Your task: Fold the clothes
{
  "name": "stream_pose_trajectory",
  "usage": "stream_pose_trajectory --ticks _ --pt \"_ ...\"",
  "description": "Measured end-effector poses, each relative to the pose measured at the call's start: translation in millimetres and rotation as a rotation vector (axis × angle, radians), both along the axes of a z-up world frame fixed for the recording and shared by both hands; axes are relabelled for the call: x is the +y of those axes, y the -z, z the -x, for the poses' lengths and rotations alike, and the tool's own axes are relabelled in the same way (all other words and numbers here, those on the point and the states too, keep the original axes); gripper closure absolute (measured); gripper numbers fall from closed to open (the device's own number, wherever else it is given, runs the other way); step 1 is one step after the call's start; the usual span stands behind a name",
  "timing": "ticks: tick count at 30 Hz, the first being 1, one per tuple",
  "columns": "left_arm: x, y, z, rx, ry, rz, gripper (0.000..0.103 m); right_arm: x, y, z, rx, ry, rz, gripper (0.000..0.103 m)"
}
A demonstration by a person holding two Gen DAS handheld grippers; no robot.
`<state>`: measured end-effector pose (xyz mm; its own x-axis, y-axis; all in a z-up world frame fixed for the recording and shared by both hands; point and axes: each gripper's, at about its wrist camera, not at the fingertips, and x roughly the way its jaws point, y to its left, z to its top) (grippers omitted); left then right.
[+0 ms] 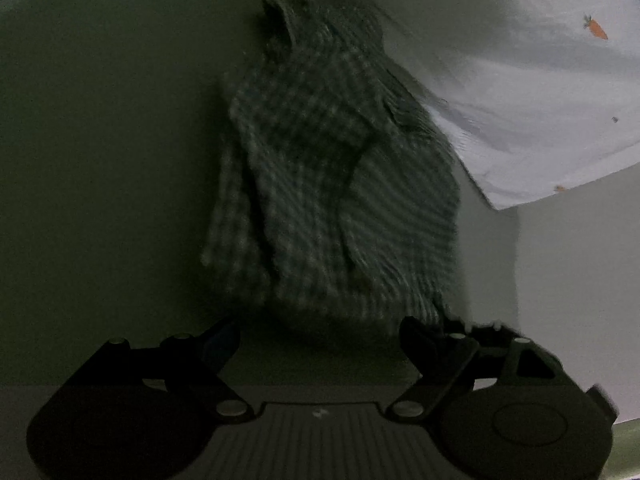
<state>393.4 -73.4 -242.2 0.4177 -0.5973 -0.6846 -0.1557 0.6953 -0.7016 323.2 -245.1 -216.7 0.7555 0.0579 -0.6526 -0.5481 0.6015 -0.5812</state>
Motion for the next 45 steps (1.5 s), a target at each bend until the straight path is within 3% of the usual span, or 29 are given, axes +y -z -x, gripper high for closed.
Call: stream_pose_trajectory --ticks 7,16,18,21,23,25,26,27,28,29,31,34,35,38,40,42,43,44,45 --pt "-16.7 26.5 -4.9 0.057 -0.090 0.252 0.007 -11.9 -39.8 -29.1 0.077 0.070 -0.196 0.097" --pt "-8.0 76.4 -23.7 0.200 -0.420 0.579 0.007 -20.7 -44.5 -23.2 0.082 0.054 -0.197 0.097" --pt "-6.4 82.9 -25.6 0.226 -0.479 0.623 0.007 -23.5 -44.3 -26.1 0.097 0.054 -0.211 0.097" --pt "-9.5 84.0 -28.2 0.235 -0.505 0.623 0.009 -25.4 -43.9 -31.6 0.107 0.050 -0.225 0.097" --pt "-12.5 79.8 -27.5 0.224 -0.517 0.591 0.021 -25.7 -43.2 -33.6 0.107 0.043 -0.225 0.097" --pt "-13.9 78.9 -27.2 0.237 -0.539 0.562 0.046 -26.3 -41.4 -34.1 0.106 0.036 -0.220 0.097" --pt "-14.1 79.2 -26.9 0.245 -0.553 0.558 0.051 -26.8 -40.1 -33.7 0.102 0.033 -0.217 0.097" --pt "-14.2 80.0 -26.0 0.247 -0.571 0.574 0.063 -27.6 -38.0 -33.0 0.098 0.031 -0.212 0.097" --pt "-14.3 79.2 -26.1 0.242 -0.584 0.583 0.081 -28.3 -35.0 -32.2 0.099 0.030 -0.205 0.097" --pt "-14.4 78.3 -26.2 0.237 -0.596 0.592 0.086 -29.6 -31.8 -31.0 0.101 0.031 -0.197 0.095" --pt "-16.2 72.6 -29.1 0.231 -0.604 0.590 0.086 -32.2 -27.2 -26.3 0.109 0.028 -0.192 0.088" --pt "-20.4 64.9 -34.7 0.213 -0.611 0.609 0.086 -30.9 -23.1 -13.4 0.096 0.003 -0.186 0.057" --pt "-21.8 62.3 -36.6 0.207 -0.613 0.615 0.086 -29.8 -22.3 -7.1 0.093 -0.026 -0.186 0.051" --pt "-24.3 54.7 -42.6 0.191 -0.611 0.619 0.086 -21.4 -13.4 5.2 0.085 -0.091 -0.131 0.046" --pt "-28.3 52.7 -48.1 0.185 -0.600 0.614 0.086 -12.9 -0.5 6.1 0.037 -0.109 -0.029 0.046" --pt "-30.6 52.7 -52.3 0.188 -0.594 0.597 0.085 -7.1 17.5 -4.1 -0.018 -0.091 0.094 0.047" --pt "-32.5 53.0 -54.7 0.189 -0.590 0.587 0.084 -6.2 25.1 -12.1 -0.032 -0.072 0.136 0.056" --pt "-28.0 50.3 -56.2 0.194 -0.588 0.565 0.082 -8.3 27.2 -22.6 -0.006 -0.048 0.130 0.083" --pt "-19.4 44.1 -54.8 0.193 -0.585 0.535 0.082 -12.5 20.7 -32.0 0.038 -0.024 0.075 0.095"
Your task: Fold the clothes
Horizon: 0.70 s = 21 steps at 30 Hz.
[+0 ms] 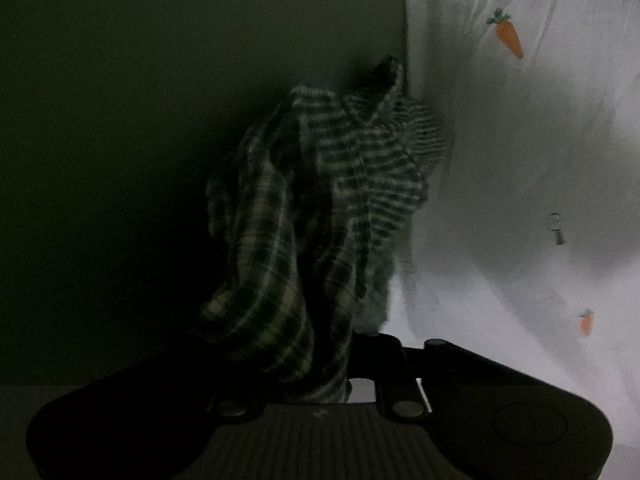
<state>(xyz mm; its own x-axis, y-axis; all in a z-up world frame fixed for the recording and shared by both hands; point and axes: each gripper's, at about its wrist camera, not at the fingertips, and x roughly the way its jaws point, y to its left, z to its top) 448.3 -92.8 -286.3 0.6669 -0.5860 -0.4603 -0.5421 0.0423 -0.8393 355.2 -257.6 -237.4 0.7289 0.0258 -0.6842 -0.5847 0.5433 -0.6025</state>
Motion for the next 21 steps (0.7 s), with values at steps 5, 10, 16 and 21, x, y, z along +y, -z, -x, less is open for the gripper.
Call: stream_pose_trajectory --ticks 5,10,16,21 --pt "9.6 -25.3 14.7 -0.068 -0.012 -0.113 0.091 -21.5 -50.0 -7.1 0.052 -0.004 -0.179 0.097" --pt "8.8 -50.3 48.4 -0.032 0.031 -0.097 0.094 -42.5 -84.5 30.6 0.178 -0.118 -0.239 0.098" --pt "17.1 -86.1 137.3 0.199 0.110 0.012 0.094 -70.2 -119.2 97.4 0.527 -0.257 -0.389 0.097" --pt "16.4 -88.9 142.8 0.291 0.084 0.065 0.094 -88.7 -130.5 85.8 0.656 -0.180 -0.560 0.097"
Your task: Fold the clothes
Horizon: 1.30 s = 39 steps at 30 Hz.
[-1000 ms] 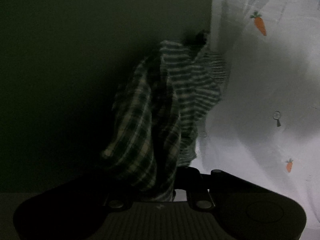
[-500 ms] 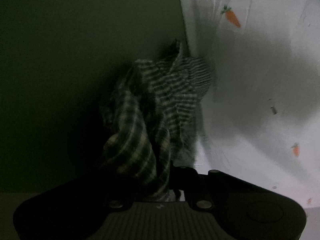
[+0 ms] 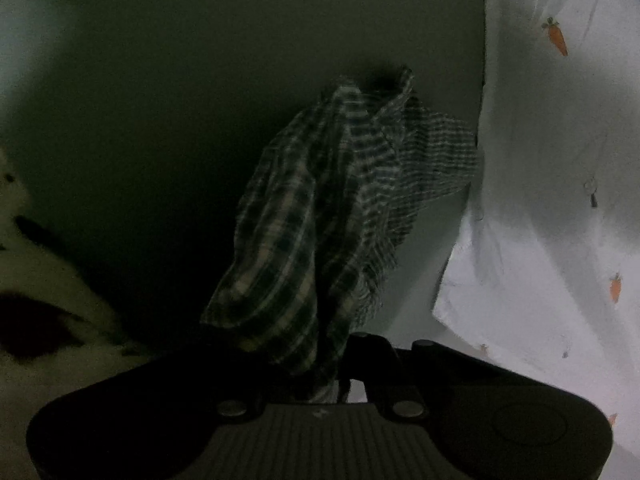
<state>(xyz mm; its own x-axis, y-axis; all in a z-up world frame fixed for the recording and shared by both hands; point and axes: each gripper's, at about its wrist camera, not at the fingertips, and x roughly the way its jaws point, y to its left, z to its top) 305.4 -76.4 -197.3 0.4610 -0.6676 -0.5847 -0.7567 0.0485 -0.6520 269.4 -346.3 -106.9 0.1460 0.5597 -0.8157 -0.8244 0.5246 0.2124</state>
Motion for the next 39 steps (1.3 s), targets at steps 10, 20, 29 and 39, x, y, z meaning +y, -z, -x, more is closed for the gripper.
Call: stream_pose_trajectory --ticks 10,20,29,39 --pt "-22.8 -31.5 -142.8 -0.219 -0.004 -0.060 0.075 -23.6 -30.6 -123.7 -0.178 0.139 -0.028 0.096" --pt "-40.1 -80.1 -219.5 -0.580 0.115 -0.613 0.016 -24.1 -12.8 -179.9 -0.550 0.661 0.100 0.051" --pt "-59.0 -29.0 -152.4 -0.517 0.455 -1.056 0.017 -30.4 51.9 -138.1 -0.187 0.840 -0.035 0.050" --pt "-37.5 0.5 -197.4 -0.546 0.441 -0.899 0.101 -43.8 79.7 -173.8 0.028 0.987 -0.266 0.100"
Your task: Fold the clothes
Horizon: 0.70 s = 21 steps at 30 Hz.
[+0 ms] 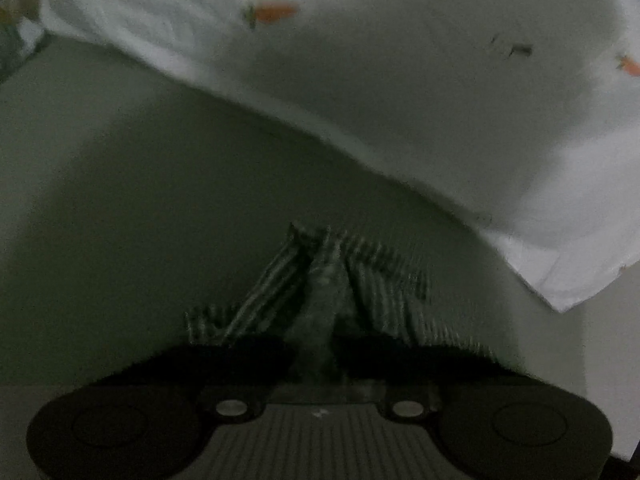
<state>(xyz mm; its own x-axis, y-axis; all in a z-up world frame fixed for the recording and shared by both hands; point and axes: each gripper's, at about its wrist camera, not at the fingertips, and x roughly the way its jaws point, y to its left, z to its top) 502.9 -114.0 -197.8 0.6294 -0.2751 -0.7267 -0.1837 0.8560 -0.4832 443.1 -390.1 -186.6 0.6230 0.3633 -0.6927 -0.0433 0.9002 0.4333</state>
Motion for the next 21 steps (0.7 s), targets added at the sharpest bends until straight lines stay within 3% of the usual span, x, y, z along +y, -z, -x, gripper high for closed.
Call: stream_pose_trajectory --ticks 5,8,10,12,13,14,15,16,18,19,21 --pt "29.9 -10.7 15.4 -0.059 -0.148 0.058 0.101 -5.5 -29.6 -3.3 -0.135 0.054 0.023 0.101" --pt "31.3 12.2 8.5 0.000 -0.165 0.027 0.099 4.4 2.1 -20.6 -0.085 0.024 0.110 0.100" --pt "21.1 29.1 0.6 0.057 -0.137 -0.066 0.095 21.7 23.9 -28.3 -0.053 -0.019 0.269 0.099" --pt "23.5 26.6 4.0 0.065 -0.146 -0.054 0.085 34.3 33.0 -28.0 -0.034 -0.032 0.392 0.098" --pt "27.2 17.6 8.9 0.044 -0.152 -0.061 0.070 36.3 31.0 -23.9 -0.040 -0.022 0.421 0.089" --pt "31.0 8.5 13.8 0.023 -0.158 -0.067 0.061 35.6 24.3 -18.4 -0.051 0.005 0.451 0.070" --pt "34.7 -0.6 18.7 0.002 -0.164 -0.075 0.046 35.6 15.6 -10.7 -0.078 0.031 0.482 0.062" --pt "36.5 -12.3 26.2 -0.038 -0.168 -0.107 0.042 36.0 6.7 -2.5 -0.109 0.056 0.514 0.056" --pt "36.0 -31.7 40.3 -0.111 -0.144 -0.129 0.042 40.1 -11.1 14.1 -0.178 0.083 0.556 0.059" --pt "33.8 -39.6 46.9 -0.145 -0.118 -0.121 0.041 47.8 -19.0 22.8 -0.222 0.062 0.551 0.065" --pt "18.6 -45.9 56.9 -0.192 -0.052 -0.129 0.038 66.9 -31.6 39.1 -0.306 0.002 0.528 0.065"
